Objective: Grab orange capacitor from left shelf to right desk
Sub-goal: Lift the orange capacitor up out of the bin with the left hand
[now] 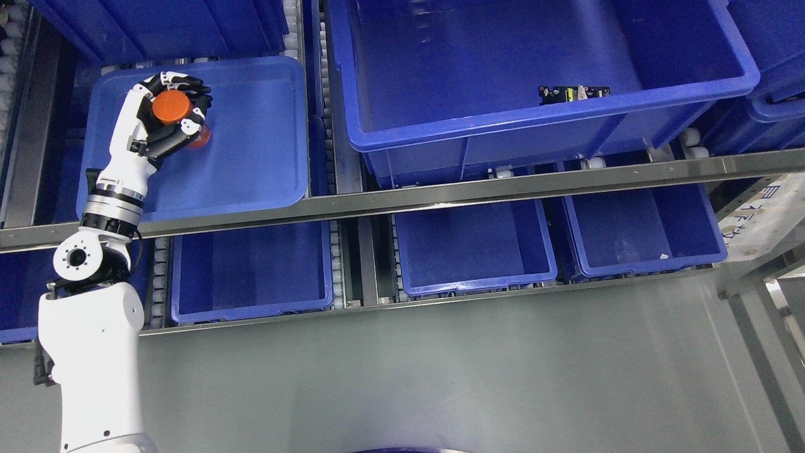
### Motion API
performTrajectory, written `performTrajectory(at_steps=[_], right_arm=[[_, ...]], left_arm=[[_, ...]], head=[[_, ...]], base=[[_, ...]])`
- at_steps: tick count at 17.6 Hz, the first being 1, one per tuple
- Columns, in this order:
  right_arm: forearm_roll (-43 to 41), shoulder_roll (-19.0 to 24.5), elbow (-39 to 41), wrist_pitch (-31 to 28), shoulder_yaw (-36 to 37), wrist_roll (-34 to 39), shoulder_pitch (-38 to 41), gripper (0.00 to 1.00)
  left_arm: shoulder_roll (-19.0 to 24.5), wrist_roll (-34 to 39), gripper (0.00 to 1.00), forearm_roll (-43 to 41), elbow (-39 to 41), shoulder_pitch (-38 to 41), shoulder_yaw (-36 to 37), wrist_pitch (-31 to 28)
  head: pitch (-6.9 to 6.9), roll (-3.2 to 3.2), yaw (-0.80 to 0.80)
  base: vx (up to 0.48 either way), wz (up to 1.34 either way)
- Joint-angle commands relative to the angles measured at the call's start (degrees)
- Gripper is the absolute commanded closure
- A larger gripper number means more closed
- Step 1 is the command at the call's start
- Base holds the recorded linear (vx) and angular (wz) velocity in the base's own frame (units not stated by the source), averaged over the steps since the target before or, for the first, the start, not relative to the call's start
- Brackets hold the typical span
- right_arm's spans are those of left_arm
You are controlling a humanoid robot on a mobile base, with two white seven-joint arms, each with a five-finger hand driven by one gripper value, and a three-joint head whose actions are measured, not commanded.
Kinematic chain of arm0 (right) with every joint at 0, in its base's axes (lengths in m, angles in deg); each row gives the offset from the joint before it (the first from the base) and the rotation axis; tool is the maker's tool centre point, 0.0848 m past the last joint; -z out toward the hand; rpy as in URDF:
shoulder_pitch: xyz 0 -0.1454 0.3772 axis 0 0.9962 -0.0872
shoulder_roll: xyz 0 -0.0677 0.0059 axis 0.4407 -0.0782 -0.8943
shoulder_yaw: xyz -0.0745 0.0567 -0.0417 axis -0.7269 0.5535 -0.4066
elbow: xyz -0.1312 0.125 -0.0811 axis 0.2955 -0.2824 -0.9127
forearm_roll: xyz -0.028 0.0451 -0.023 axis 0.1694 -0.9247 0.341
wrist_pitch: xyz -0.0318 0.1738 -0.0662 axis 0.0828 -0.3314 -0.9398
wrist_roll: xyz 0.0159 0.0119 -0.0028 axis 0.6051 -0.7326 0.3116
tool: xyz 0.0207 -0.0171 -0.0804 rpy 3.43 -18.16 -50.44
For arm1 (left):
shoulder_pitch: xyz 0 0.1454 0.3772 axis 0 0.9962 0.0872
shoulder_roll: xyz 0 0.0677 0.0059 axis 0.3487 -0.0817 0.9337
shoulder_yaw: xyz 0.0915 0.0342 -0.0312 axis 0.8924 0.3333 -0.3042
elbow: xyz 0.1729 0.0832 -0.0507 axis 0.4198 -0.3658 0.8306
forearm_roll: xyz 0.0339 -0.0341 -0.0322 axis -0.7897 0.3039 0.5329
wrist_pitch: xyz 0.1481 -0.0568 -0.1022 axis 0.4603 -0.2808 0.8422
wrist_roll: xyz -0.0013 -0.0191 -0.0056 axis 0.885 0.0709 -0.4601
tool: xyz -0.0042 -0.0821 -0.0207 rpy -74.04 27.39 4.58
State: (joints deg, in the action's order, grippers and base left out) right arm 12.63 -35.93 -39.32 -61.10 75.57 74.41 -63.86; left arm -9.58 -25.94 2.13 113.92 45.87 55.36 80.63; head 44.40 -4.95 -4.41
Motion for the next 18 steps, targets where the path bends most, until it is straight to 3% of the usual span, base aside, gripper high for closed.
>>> performTrajectory(at_steps=[1, 6, 18], right_arm=[[0.4, -1.0, 1.0, 0.0, 0.6, 0.0, 1.3, 0.0], [0.4, -1.0, 1.0, 0.0, 0.6, 0.0, 1.3, 0.0], [0.4, -1.0, 1.0, 0.0, 0.6, 0.0, 1.3, 0.0]], left_arm=[[-7.2, 0.0, 0.99, 1.8, 16.9, -0.2, 1.0, 0.6], [-7.2, 0.1, 0.99, 1.8, 21.4, 0.2, 3.2, 14.1], [-7.2, 1.9, 0.99, 1.9, 23.9, 4.6, 4.8, 18.8]], head=[[0.0, 0.0, 0.0], [0.0, 0.0, 0.0], [0.0, 0.0, 0.0]], base=[[-0.015, 0.0], [-0.049, 0.0], [-0.164, 0.0]])
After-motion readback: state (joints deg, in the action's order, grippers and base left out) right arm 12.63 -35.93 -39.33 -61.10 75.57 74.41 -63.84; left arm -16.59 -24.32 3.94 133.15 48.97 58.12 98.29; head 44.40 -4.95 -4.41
